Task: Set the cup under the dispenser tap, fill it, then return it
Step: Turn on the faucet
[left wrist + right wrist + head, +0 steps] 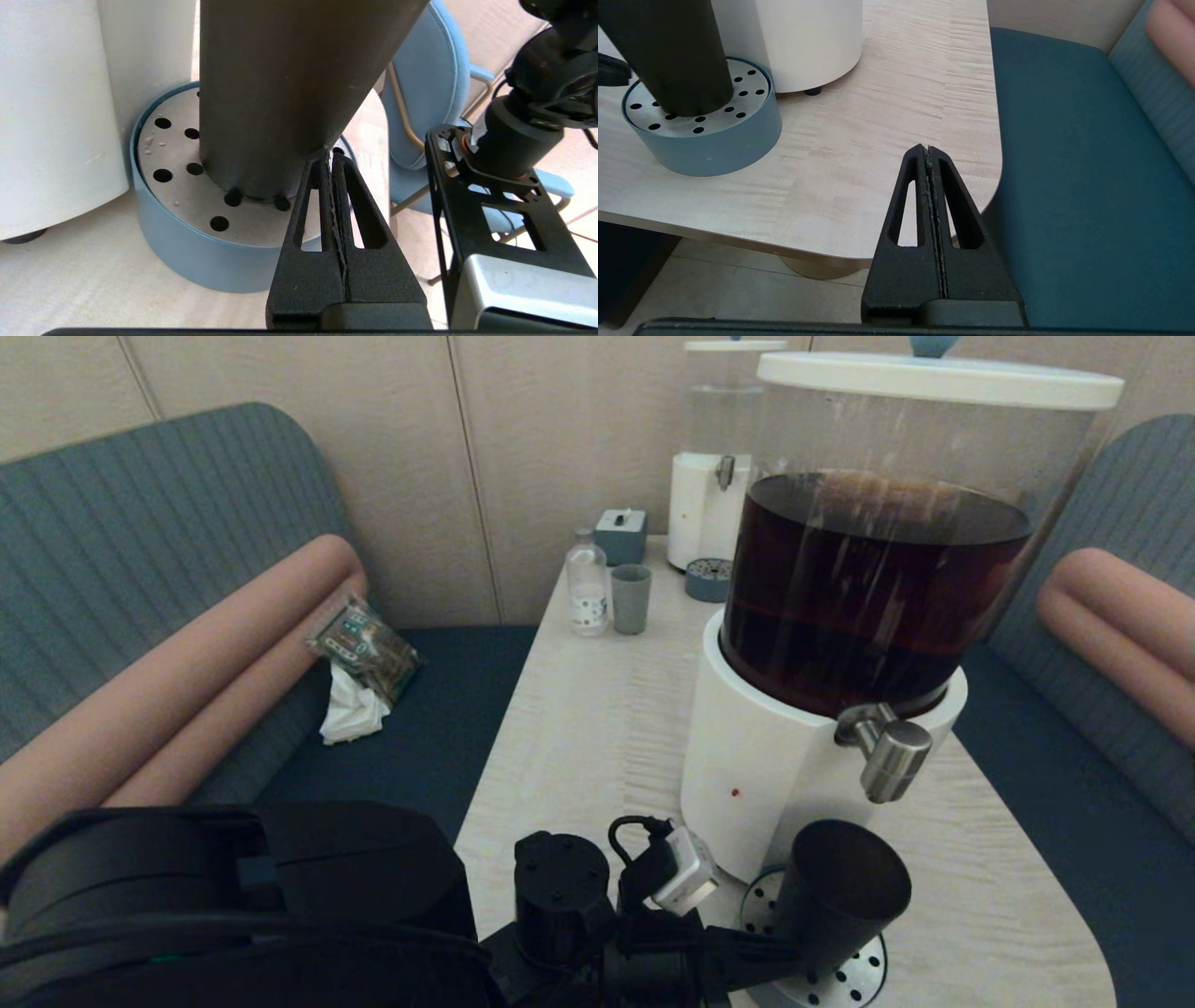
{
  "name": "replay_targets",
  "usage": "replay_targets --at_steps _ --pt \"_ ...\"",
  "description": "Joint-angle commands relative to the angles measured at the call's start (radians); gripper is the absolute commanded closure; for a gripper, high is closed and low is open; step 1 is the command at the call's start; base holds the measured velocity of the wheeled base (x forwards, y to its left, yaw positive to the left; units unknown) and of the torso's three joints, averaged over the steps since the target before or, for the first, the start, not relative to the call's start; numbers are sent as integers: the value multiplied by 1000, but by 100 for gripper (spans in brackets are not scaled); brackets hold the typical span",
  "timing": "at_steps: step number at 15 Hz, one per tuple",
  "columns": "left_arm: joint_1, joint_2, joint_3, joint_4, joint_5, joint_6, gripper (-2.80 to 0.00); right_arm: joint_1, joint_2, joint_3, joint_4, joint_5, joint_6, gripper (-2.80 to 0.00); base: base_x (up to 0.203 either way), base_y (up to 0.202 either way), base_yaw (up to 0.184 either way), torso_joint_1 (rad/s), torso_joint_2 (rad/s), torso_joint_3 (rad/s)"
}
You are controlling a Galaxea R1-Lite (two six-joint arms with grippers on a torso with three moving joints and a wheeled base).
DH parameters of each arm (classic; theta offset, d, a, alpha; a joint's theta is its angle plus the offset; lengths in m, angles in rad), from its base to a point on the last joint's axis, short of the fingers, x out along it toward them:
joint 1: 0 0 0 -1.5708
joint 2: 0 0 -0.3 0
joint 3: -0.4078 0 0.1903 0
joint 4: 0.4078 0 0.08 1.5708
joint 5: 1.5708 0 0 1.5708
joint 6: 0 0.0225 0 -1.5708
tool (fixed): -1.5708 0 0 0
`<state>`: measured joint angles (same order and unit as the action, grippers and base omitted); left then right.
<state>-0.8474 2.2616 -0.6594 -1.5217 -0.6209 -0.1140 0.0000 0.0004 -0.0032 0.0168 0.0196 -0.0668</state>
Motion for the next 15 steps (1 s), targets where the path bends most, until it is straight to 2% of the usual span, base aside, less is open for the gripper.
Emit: replay_targets --at_steps 1,10,15 --pt "1 12 -8 -8 -3 -1 0 0 -2 0 0 0 -1 0 0 0 0 0 0 0" --pt "-1 17 -2 -8 -4 -1 0 0 -2 -1 0 0 -1 0 0 0 0 0 0 0" --pt "-3 -114 143 -8 -7 -3 0 0 -2 0 0 0 -1 0 0 0 0 0 0 0"
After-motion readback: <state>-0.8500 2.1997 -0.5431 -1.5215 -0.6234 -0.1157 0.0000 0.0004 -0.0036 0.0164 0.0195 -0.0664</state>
